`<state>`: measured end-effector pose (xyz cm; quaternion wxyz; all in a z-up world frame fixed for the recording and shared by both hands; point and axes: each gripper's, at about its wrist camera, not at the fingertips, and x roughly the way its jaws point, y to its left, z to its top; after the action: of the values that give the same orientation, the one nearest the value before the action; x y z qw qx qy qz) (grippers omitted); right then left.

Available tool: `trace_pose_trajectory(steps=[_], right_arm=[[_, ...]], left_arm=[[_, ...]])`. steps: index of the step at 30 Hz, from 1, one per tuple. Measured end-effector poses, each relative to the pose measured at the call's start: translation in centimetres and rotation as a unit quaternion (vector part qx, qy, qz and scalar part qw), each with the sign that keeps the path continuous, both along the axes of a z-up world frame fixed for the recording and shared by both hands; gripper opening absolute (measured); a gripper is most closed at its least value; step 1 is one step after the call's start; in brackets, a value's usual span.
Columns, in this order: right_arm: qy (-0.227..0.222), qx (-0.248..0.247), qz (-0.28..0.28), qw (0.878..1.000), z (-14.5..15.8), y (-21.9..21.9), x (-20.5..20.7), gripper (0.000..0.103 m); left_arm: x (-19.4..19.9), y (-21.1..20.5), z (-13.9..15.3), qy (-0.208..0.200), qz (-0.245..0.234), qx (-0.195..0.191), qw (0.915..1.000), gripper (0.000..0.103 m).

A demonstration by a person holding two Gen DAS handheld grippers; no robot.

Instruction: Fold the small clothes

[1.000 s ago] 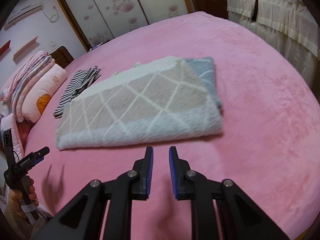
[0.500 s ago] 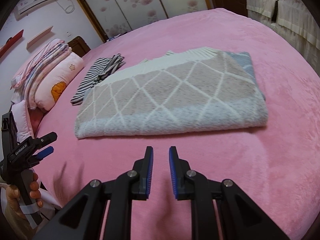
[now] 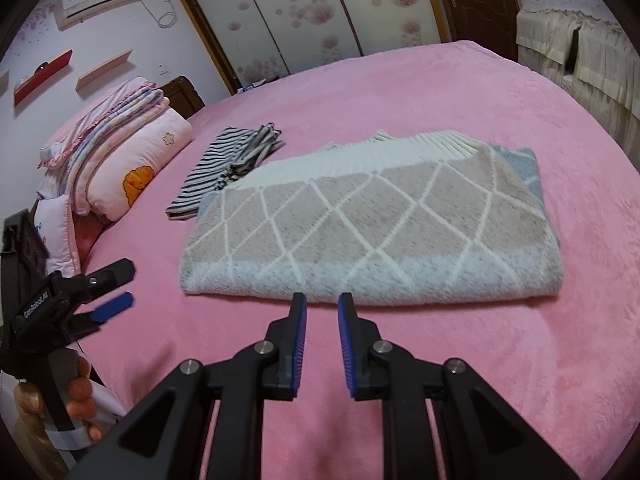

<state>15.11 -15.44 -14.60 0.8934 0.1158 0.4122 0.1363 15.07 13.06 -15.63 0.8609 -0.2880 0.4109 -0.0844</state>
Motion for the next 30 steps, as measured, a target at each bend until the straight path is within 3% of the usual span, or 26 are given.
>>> trace_pose_trajectory(steps=[10, 16, 19, 25, 30], right_arm=[[-0.034, -0.012, 0.0, 0.999, -0.2, 2.1, 3.2, 0.016], [-0.029, -0.016, 0.012, 0.999, -1.8, 3.8, 4.3, 0.016], [-0.022, -0.016, 0.018, 0.999, -2.6, 4.3, 4.6, 0.016], [-0.015, -0.012, 0.014, 1.0, -3.7, 4.0, 5.4, 0.016], [-0.015, -0.019, 0.009, 1.0, -4.2, 3.8, 6.1, 0.016]], left_arm=[[2.9, 1.0, -6.2, 0.024, 0.023, -0.093, 0.9952, 0.096], [4.3, 2.2, -10.3, 0.038, 0.06, -0.137, 0.988, 0.096], [5.0, 2.6, -11.5, 0.025, 0.072, -0.152, 0.9855, 0.096], [6.3, 1.6, -12.3, -0.029, 0.088, -0.141, 0.9857, 0.1], [8.6, 0.7, -12.4, -0.062, 0.106, -0.149, 0.9811, 0.102]])
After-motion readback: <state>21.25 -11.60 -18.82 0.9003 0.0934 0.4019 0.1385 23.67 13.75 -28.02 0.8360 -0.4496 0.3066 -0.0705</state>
